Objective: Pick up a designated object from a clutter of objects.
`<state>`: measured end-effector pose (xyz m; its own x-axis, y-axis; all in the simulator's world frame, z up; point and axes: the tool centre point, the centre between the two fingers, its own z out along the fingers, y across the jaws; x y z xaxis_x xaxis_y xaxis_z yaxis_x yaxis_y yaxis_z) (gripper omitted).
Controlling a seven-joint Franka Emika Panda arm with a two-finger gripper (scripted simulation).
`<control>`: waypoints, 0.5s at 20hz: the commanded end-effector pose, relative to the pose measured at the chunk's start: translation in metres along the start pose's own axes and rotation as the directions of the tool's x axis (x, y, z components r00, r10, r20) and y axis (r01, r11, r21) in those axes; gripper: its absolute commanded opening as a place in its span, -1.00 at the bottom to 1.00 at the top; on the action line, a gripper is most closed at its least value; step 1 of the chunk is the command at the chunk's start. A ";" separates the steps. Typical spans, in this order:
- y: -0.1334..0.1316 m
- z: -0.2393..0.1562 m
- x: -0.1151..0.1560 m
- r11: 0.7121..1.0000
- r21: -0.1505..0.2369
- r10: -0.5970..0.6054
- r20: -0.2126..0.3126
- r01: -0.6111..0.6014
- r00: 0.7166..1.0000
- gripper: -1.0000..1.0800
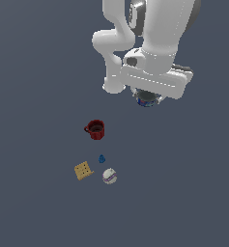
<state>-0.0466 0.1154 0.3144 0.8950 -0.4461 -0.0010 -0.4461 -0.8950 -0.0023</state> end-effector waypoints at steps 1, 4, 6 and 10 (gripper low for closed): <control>0.005 -0.020 0.006 1.000 -0.001 0.000 0.000 0.000 1.000 -1.00; 0.009 -0.039 0.013 1.000 -0.001 0.000 0.000 0.000 1.000 -1.00; 0.011 -0.049 0.017 1.000 -0.002 0.000 0.000 0.000 1.000 -1.00; 0.013 -0.063 0.023 1.000 -0.002 0.000 -0.001 0.000 1.000 -1.00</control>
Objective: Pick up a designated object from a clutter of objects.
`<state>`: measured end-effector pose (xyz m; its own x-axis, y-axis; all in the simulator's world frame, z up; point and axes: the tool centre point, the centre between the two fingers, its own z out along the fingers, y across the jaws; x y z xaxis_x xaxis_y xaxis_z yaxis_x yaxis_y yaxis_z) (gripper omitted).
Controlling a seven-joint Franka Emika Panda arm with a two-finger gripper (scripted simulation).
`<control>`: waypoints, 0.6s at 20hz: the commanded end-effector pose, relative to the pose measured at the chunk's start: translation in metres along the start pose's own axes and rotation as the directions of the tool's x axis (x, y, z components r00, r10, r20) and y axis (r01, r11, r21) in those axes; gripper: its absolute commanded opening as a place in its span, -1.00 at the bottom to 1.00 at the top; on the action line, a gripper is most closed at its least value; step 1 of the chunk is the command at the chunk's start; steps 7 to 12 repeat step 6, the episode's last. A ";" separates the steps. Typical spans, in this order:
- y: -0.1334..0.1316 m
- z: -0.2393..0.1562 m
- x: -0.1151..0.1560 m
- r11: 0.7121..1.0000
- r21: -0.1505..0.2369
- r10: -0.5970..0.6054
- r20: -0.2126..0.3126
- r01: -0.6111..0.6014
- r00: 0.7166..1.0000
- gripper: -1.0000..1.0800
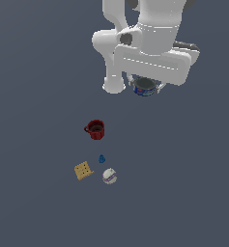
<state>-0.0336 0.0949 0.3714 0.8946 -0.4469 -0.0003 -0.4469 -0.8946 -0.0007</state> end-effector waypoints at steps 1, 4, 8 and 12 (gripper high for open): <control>0.001 -0.008 0.003 1.000 0.000 0.000 0.000 0.000 1.000 -1.00; 0.002 -0.011 0.005 1.000 -0.001 0.000 0.000 0.000 1.000 -1.00; 0.001 -0.011 0.005 1.000 -0.001 0.000 0.000 0.000 1.000 -1.00; 0.001 -0.011 0.005 1.000 -0.001 0.000 0.000 0.000 1.000 -1.00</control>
